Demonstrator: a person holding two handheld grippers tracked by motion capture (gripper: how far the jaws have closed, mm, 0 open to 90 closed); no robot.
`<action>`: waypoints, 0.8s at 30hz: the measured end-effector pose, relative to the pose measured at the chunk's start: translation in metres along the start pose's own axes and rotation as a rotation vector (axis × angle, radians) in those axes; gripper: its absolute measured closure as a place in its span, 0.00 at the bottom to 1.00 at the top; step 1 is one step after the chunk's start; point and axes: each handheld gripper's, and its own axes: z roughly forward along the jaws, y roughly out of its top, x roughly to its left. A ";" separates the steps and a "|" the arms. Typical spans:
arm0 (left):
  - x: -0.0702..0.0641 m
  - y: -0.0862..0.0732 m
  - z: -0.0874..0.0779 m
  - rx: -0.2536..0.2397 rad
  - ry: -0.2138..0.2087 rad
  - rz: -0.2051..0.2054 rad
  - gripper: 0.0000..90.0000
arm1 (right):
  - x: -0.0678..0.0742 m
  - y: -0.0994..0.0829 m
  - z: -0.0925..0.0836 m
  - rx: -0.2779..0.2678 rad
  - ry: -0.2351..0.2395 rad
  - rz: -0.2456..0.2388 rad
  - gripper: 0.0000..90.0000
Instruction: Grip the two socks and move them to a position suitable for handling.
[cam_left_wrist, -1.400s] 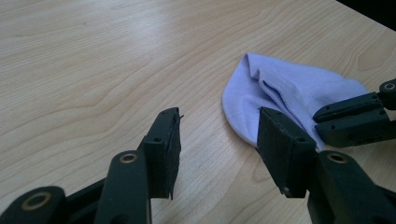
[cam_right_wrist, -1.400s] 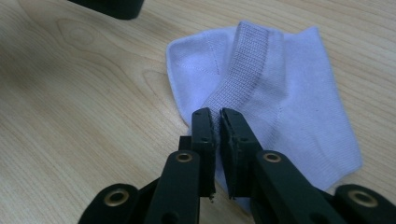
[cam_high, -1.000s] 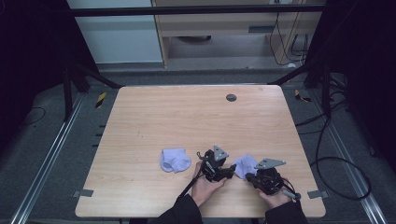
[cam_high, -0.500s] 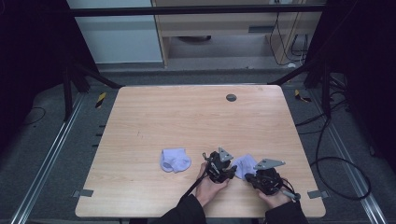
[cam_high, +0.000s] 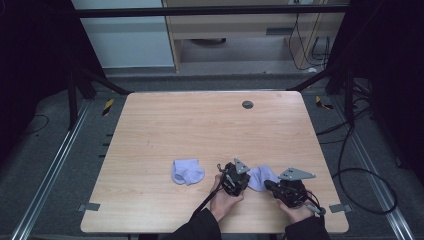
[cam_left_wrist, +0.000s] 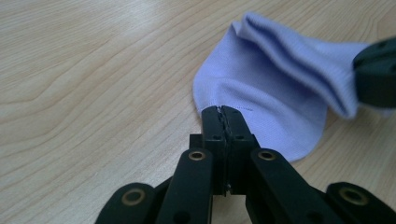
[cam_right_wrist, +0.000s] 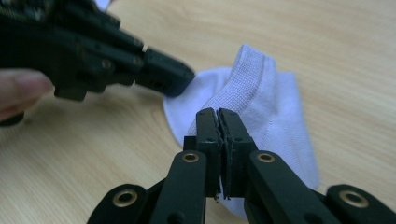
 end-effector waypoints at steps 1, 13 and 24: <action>0.000 0.000 -0.001 -0.001 0.000 -0.003 0.99 | -0.001 0.000 -0.002 -0.014 -0.005 0.007 0.98; 0.011 -0.002 -0.020 0.005 0.002 0.036 0.99 | -0.021 0.000 -0.023 -0.171 -0.131 0.155 0.98; 0.017 -0.006 -0.019 0.021 -0.003 0.029 0.99 | -0.032 -0.003 -0.015 -0.060 -0.274 0.167 0.96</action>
